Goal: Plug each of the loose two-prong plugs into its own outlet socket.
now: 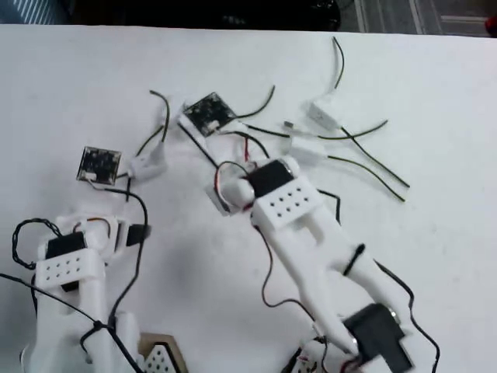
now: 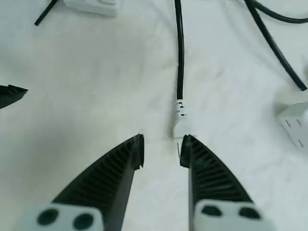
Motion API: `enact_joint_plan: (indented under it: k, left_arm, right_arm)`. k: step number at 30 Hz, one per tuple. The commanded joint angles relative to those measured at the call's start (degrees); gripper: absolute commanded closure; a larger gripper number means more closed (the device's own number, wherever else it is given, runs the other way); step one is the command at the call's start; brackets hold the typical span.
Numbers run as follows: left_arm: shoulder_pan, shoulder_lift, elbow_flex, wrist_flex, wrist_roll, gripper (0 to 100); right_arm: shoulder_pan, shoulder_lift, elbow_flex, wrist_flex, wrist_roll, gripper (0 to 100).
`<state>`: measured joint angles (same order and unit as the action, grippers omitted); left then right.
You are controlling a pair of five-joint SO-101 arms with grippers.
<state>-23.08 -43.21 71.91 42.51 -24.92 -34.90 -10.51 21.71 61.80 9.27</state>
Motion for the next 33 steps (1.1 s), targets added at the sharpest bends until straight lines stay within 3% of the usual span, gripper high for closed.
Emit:
enact_joint_plan:
  k: [1, 16, 33]
  left_arm:
    - [0.0, -1.6, -0.4, -1.0, 0.5, 62]
    - [0.0, -1.6, -0.4, -1.0, 0.5, 62]
    - [0.0, -1.6, -0.4, -1.0, 0.5, 62]
  right_arm:
    - [-0.4, 6.5, -4.6, 0.3, 2.8, 87.6]
    - [4.8, 26.2, -14.2, 0.4, 8.1, 87.8]
    - [2.8, 21.8, -14.8, 5.9, 7.6, 87.7]
